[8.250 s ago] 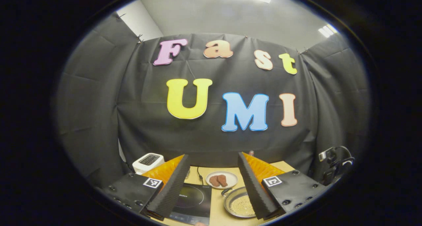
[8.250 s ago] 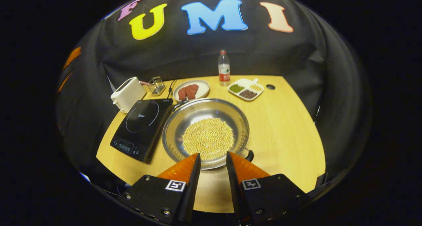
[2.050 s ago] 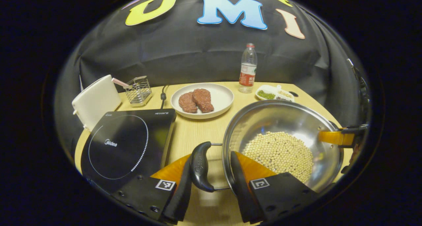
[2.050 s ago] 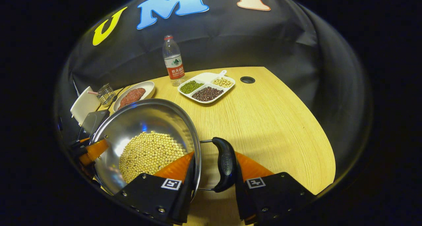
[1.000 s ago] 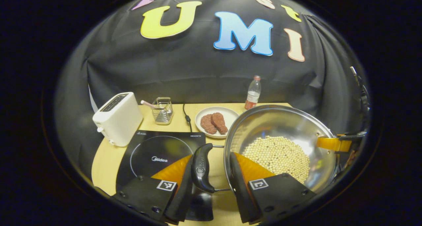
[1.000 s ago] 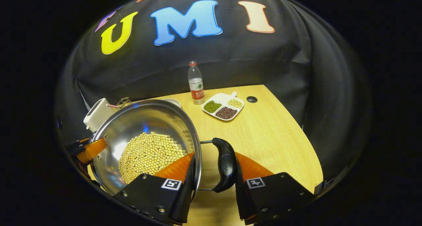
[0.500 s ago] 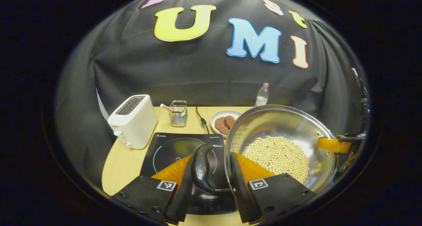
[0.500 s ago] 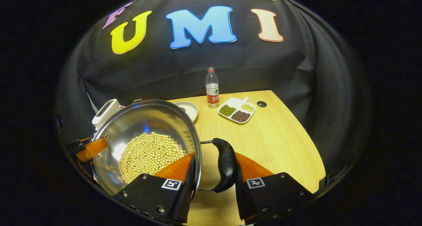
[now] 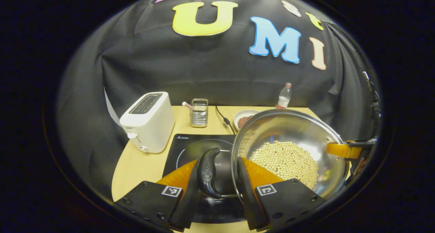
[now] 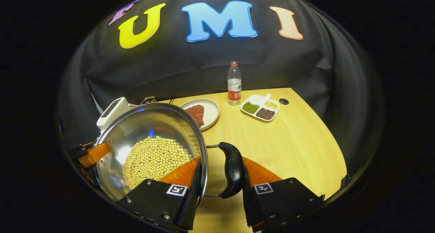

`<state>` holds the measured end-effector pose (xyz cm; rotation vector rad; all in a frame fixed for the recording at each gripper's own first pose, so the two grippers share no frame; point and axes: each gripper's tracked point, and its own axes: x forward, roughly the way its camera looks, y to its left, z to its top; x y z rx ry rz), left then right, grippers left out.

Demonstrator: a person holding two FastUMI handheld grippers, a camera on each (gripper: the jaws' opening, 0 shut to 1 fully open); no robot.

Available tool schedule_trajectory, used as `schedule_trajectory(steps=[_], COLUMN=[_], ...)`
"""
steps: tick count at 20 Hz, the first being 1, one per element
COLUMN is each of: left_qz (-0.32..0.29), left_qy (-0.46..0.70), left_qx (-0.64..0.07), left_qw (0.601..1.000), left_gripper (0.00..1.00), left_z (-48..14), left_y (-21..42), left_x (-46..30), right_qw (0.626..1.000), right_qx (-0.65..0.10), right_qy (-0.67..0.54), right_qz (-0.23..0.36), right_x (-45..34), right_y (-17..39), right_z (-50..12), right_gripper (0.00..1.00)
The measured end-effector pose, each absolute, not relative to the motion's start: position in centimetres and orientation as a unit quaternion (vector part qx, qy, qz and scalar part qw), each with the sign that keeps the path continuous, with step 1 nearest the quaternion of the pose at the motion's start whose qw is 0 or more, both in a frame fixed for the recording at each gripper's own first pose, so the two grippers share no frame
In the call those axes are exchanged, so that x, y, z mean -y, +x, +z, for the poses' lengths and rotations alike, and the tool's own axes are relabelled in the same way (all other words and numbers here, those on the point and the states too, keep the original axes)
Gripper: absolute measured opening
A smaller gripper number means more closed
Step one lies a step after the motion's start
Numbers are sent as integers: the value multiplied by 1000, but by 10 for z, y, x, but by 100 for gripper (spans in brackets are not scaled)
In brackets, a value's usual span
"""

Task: First push the handle of the pot to place it horizontally, then grasp the pot with both hands and set it on the induction cooktop.

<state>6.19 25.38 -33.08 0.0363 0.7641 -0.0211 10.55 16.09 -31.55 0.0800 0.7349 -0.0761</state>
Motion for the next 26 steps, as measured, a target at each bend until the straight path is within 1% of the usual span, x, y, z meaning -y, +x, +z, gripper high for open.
schedule_trajectory(steps=[2,3,6,7,8,9,13,14,15,21,22,23,24,25,26], left_qz=[-5,-2,5,7,8,10,16,17,18,28,28,29,29,29,30], left_qy=[14,11,6,8,9,10,8,12,15,10,11,13,15,17,16], left_qx=[-375,-376,-380,-381,-382,-384,-385,-383,-382,-383,-383,-382,-382,-381,-381], left_qw=[927,927,925,924,924,923,923,923,924,923,923,924,924,924,924], left_gripper=[69,66,65,69,69,65,65,69,66,65,69,65,65,69,65], left_z=[-337,-340,-353,-355,-357,-358,-366,-368,-370,-381,-382,-382,-383,-385,-387], left_y=[66,69,79,82,86,88,100,101,104,111,112,114,114,114,115], left_x=[-270,-279,-300,-308,-314,-322,-345,-351,-356,-384,-387,-390,-392,-395,-398], right_qw=[929,929,927,926,925,924,925,925,924,924,924,923,923,922,922], right_qx=[-367,-368,-373,-375,-377,-378,-376,-378,-378,-380,-380,-381,-382,-383,-383], right_qy=[39,36,36,36,37,38,37,38,39,38,39,42,44,43,44], right_qz=[-35,-33,-31,-30,-29,-28,-27,-26,-24,-22,-22,-22,-22,-22,-23], right_x=[-175,-182,-201,-207,-213,-220,-240,-245,-250,-273,-276,-279,-282,-285,-286], right_y=[115,120,133,138,142,145,160,164,167,179,180,180,181,181,182], right_z=[-323,-326,-335,-338,-341,-344,-351,-353,-356,-366,-368,-370,-372,-374,-375], right_gripper=[56,57,56,56,56,56,57,57,57,57,57,57,56,57,57])
